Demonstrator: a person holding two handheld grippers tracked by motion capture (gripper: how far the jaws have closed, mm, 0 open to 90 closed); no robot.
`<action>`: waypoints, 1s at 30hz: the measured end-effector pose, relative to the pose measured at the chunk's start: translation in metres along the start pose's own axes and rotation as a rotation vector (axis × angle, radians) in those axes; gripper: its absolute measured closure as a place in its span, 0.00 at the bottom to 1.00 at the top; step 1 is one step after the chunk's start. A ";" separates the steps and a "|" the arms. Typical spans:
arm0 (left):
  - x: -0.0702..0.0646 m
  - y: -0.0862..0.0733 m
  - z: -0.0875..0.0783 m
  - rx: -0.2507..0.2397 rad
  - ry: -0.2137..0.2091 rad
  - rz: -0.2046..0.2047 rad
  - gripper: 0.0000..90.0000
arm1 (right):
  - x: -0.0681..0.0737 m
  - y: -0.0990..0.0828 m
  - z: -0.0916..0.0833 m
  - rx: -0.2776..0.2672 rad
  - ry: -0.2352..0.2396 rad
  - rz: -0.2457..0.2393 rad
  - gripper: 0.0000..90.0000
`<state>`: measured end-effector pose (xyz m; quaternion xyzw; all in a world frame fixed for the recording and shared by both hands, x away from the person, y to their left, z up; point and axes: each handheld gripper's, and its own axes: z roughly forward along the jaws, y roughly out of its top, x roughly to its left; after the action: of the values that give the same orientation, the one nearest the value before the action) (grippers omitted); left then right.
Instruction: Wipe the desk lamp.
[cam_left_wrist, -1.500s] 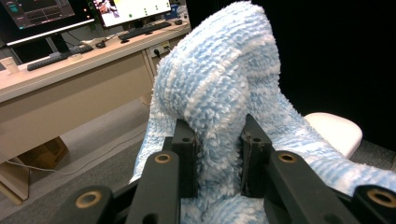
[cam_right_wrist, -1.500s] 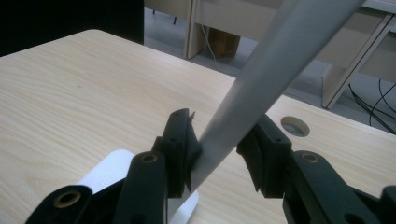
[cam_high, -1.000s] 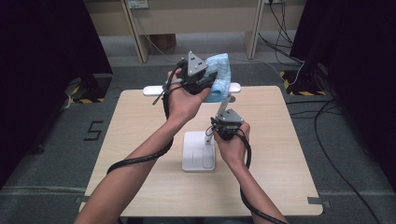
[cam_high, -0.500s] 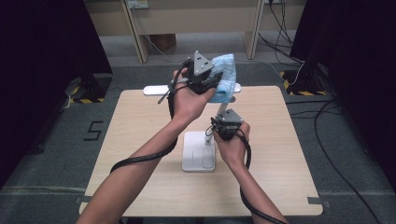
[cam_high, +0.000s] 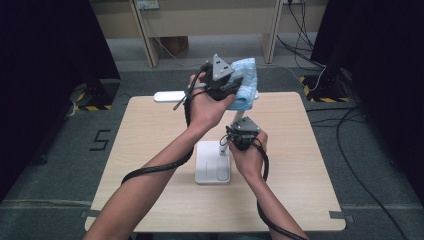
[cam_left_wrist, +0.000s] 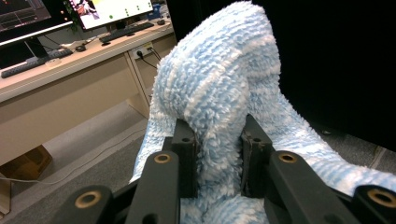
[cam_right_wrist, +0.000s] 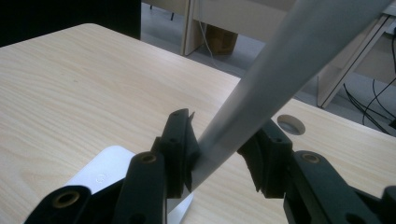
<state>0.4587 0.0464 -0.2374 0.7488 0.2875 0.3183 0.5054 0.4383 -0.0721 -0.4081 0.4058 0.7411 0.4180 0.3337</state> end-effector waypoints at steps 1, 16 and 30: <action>0.000 0.000 0.000 0.000 -0.001 0.001 0.80 | 0.000 0.000 0.000 0.002 -0.001 0.006 0.69; -0.006 0.003 0.004 0.000 -0.017 0.006 0.80 | 0.001 0.001 0.000 0.008 -0.007 0.005 0.69; -0.011 0.007 0.010 0.007 -0.036 0.018 0.80 | 0.001 0.000 0.000 0.013 -0.012 0.007 0.68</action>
<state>0.4603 0.0294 -0.2356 0.7587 0.2728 0.3084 0.5049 0.4380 -0.0716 -0.4079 0.4130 0.7404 0.4120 0.3340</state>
